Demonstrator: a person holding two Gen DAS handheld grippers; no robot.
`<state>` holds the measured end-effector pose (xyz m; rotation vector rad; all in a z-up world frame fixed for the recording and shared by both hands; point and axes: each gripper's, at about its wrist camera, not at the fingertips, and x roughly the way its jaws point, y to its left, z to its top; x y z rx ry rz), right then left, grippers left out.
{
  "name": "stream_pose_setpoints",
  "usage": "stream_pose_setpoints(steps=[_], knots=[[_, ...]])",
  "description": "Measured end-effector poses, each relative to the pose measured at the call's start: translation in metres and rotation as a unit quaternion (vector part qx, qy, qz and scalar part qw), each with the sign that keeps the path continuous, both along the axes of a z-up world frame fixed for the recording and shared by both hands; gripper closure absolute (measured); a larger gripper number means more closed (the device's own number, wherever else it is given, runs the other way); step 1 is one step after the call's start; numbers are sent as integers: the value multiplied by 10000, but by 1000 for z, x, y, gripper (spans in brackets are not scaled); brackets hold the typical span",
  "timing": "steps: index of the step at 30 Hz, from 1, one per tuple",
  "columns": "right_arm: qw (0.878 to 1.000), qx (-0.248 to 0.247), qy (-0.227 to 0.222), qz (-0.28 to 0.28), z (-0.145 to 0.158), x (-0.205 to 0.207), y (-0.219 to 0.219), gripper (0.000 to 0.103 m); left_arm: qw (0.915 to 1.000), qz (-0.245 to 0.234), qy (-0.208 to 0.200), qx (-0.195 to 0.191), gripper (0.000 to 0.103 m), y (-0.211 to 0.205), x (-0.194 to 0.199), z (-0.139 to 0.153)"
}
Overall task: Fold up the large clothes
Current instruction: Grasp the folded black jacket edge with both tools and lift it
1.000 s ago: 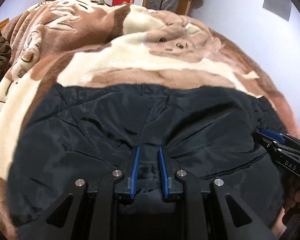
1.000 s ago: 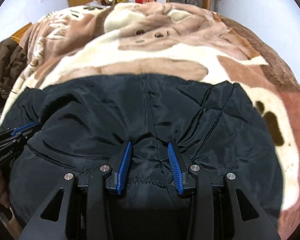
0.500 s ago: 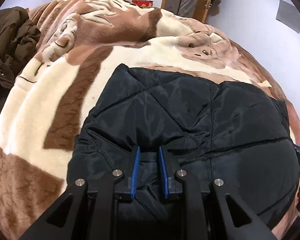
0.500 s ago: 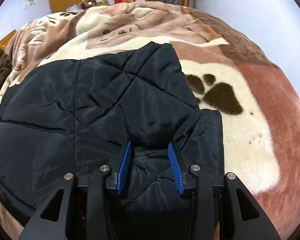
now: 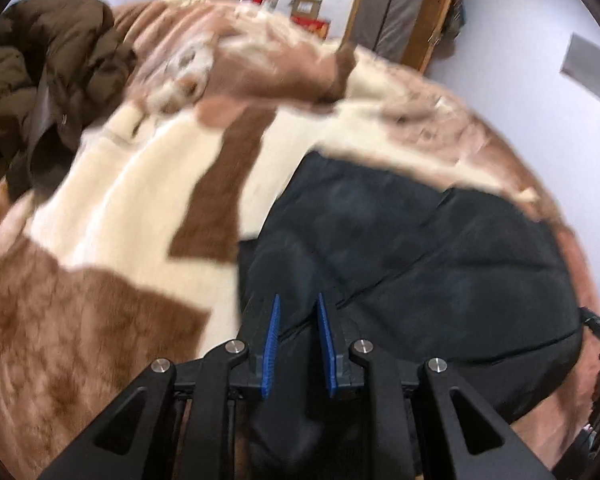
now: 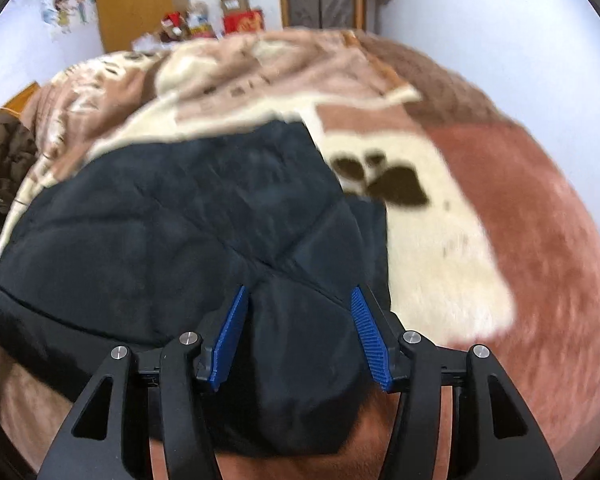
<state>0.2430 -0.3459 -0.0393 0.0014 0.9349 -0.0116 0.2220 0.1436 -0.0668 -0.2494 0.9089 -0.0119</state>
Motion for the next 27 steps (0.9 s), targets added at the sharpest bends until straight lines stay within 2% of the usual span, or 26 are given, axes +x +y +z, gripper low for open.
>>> stream_pose_setpoints(steps=[2,6,8,10,12,16,21,27], knots=[[9999,53,16,-107,0,1,-3,39,9999,55,87,-104,82,2,2,-8],[9999,-81,-68,-53,7,2,-4,39,9997,129,-40,-210,81,6,2,-1],[10000,-10,-27,-72,4,5,-9,39,9996,183,-24,-206,65,12,4,-4],[9997,167,47,-163,-2,7,-18,38,9992,326,48,-242,55,19,6,-10],[9992,313,112,-215,-7,11,-23,36,9981,327,180,-481,55,23,11,-19],[9970,670,272,-288,-19,20,-33,34,9985,138,316,-424,55,16,24,-33],[9925,1108,416,-318,-29,34,-45,31,9968,157,384,-686,47,20,44,-45],[9849,1621,534,-305,-37,37,-55,30,9927,164,378,-1131,45,31,38,-52]])
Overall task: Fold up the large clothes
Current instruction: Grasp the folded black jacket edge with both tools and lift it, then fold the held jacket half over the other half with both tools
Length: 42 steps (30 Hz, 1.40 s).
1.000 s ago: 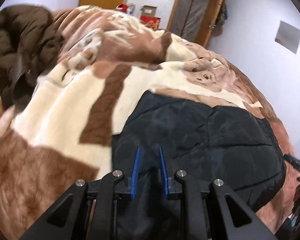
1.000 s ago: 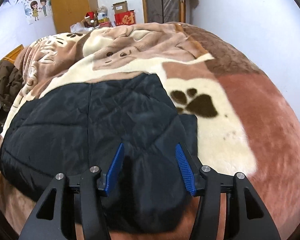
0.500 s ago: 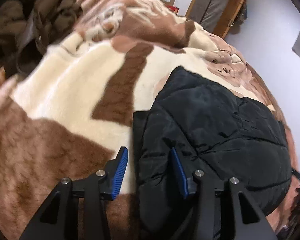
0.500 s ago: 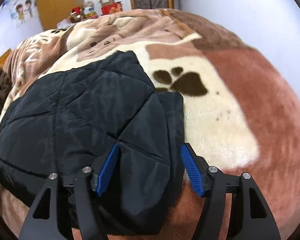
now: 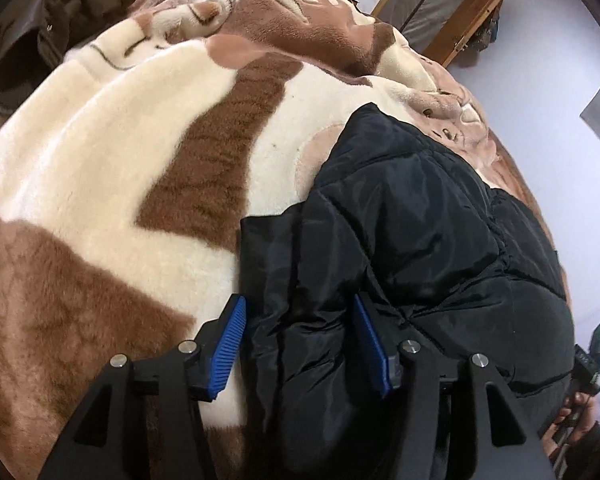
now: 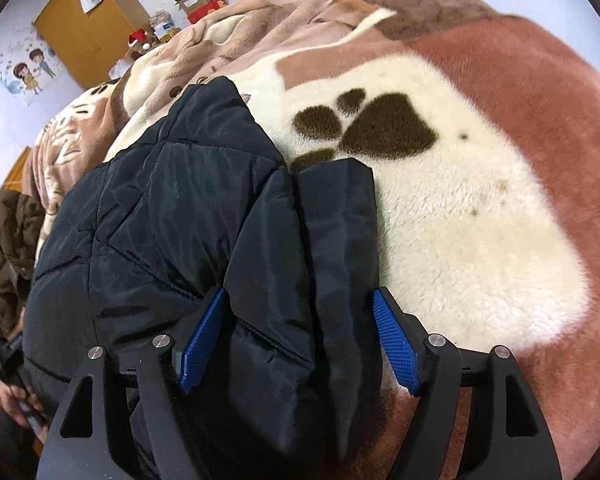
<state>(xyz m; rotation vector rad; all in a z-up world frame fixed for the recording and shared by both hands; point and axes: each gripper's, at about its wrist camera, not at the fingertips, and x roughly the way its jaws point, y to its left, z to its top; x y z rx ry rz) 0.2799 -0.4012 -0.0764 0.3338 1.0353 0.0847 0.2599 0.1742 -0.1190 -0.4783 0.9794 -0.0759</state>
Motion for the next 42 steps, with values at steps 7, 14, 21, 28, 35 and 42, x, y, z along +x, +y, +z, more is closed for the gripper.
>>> stream_pose_setpoints(steps=[7,14,21,28,35,42], knots=[[9986,506,128,104,-13,9,-9,26,9987,-108,158,-465,37,7,7,-15],[9971,724,181,173,-18,14,-9,26,9978,-232,203,-581,35,5,16,-21],[9950,884,242,392,-20,17,-9,35,9947,-275,174,-976,35,9,12,-30],[9939,982,301,394,-28,30,-4,35,9934,-395,228,-1054,31,4,23,-35],[9964,665,247,464,-7,26,10,66,9984,-432,97,-356,61,-19,16,-7],[9970,474,-165,586,48,-4,19,77,9982,-444,-356,172,73,-27,-16,59]])
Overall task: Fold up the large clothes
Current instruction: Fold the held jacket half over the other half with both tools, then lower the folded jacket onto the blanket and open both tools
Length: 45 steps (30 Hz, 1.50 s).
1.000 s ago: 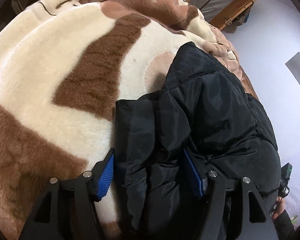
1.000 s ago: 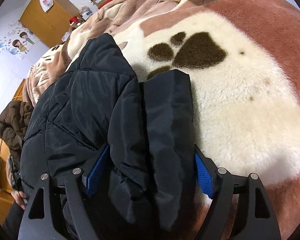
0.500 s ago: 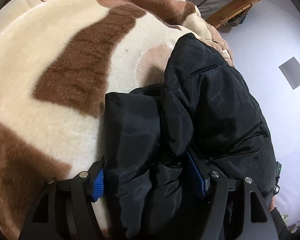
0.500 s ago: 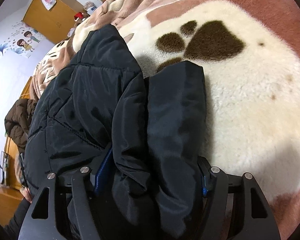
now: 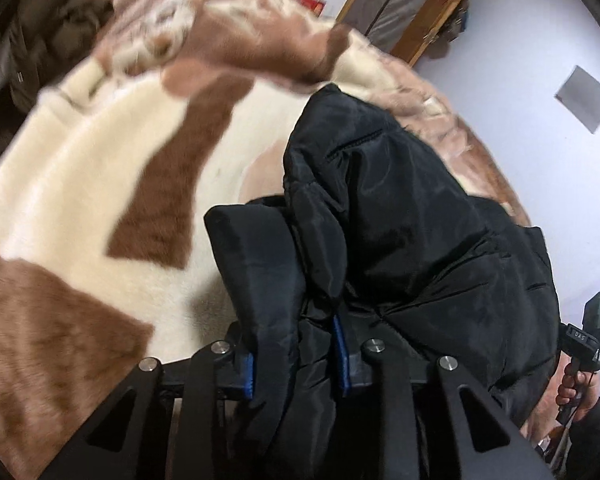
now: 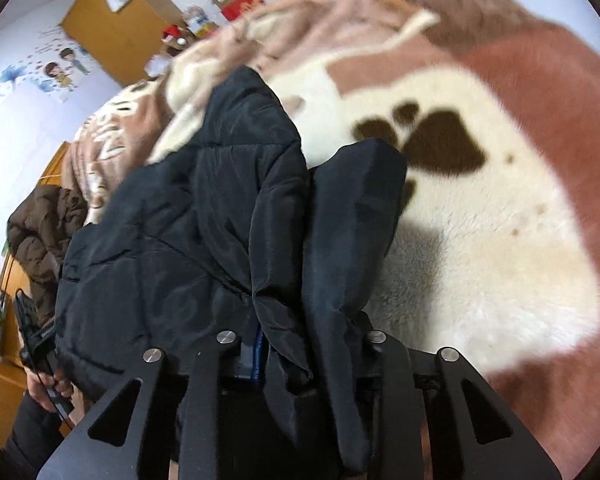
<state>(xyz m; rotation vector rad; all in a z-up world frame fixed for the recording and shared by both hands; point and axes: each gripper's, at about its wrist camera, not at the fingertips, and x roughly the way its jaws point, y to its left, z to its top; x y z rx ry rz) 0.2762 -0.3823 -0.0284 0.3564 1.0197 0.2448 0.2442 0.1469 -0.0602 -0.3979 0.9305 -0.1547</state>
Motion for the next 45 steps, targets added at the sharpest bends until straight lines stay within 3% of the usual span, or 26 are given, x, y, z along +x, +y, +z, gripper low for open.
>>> stream_pose_setpoints(steps=[7,14,22,29,36,41,45], knots=[[9995,136,-289,57,36,-64,3,78,9991,-136,-401,27,74,2,-67,50],[9994,245,-237,57,36,-115,2,78,9993,-130,-354,-61,74,1,-115,57],[9992,298,-266,85,42,-125,6,78,9992,-123,-365,-96,74,1,-132,57],[9982,381,-422,165,49,-96,28,78,9983,-53,-575,-18,74,21,-109,73],[9968,512,-538,288,45,-33,75,77,9975,131,-687,106,74,64,-56,80],[9957,605,-588,372,32,11,114,77,9968,269,-728,213,74,100,-15,74],[9962,617,-504,345,11,40,134,76,9969,360,-640,296,73,124,19,53]])
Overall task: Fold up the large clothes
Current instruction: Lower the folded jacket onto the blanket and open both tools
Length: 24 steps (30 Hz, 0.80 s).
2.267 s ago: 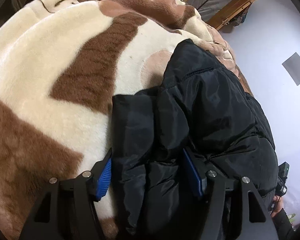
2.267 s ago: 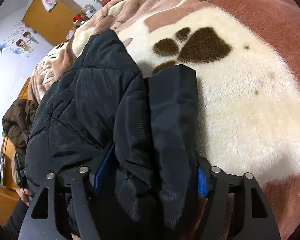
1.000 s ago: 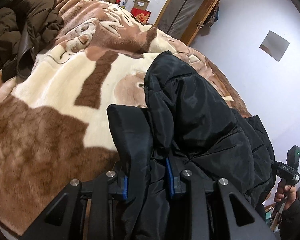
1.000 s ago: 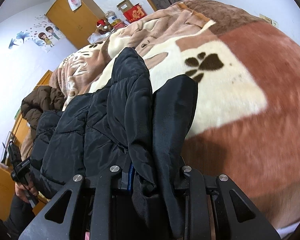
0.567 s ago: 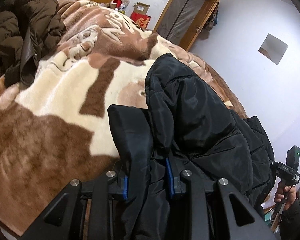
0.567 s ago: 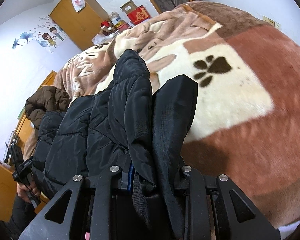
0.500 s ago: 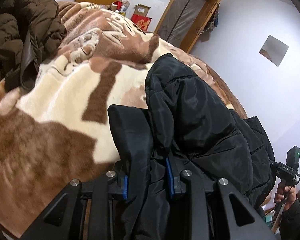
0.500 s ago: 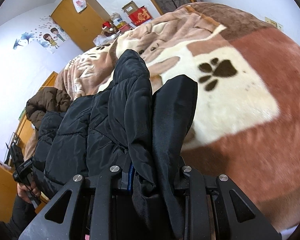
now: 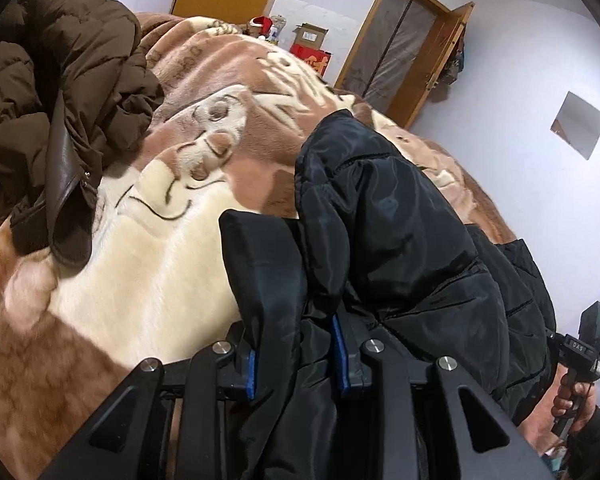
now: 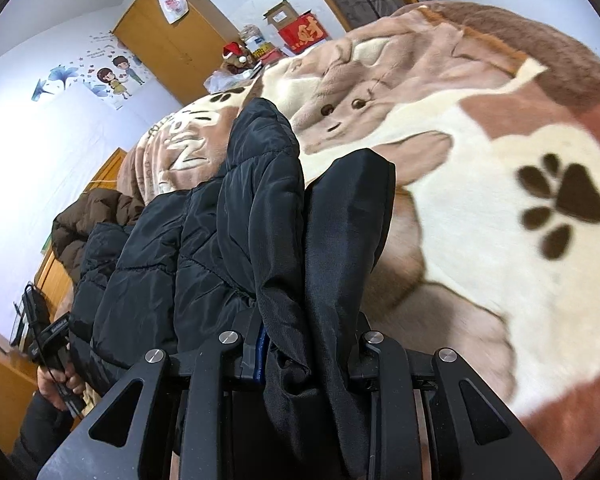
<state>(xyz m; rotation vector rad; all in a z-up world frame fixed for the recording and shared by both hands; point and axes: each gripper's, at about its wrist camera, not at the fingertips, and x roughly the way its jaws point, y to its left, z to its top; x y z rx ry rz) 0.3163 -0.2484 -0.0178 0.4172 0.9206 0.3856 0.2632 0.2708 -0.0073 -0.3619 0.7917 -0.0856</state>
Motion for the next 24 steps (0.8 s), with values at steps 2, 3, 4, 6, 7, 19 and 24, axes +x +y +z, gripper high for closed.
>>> stream_pose_setpoints(steps=[2,3,4,6,7,19,24], knots=[[9996,-107,271,-61,-24,14,6,73,9998,81,172,-18,72,9,16,-21],[9989,-176,422,-119,-35,18,6,69,9994,114,312,60,72,11,24,-36],[9974,-270,632,-238,-49,22,4,66,9986,212,479,99,71,15,29,-50],[9948,-126,924,-421,-69,23,-5,51,9954,452,848,-14,67,25,36,-83],[9940,11,984,-472,-74,21,-10,48,9940,552,936,-86,64,28,36,-95],[9942,-861,-65,-649,8,-16,-24,40,9909,1295,359,-123,57,52,-21,-58],[9894,-1440,-176,-49,3,-11,20,41,9972,699,2,282,57,9,-19,-30]])
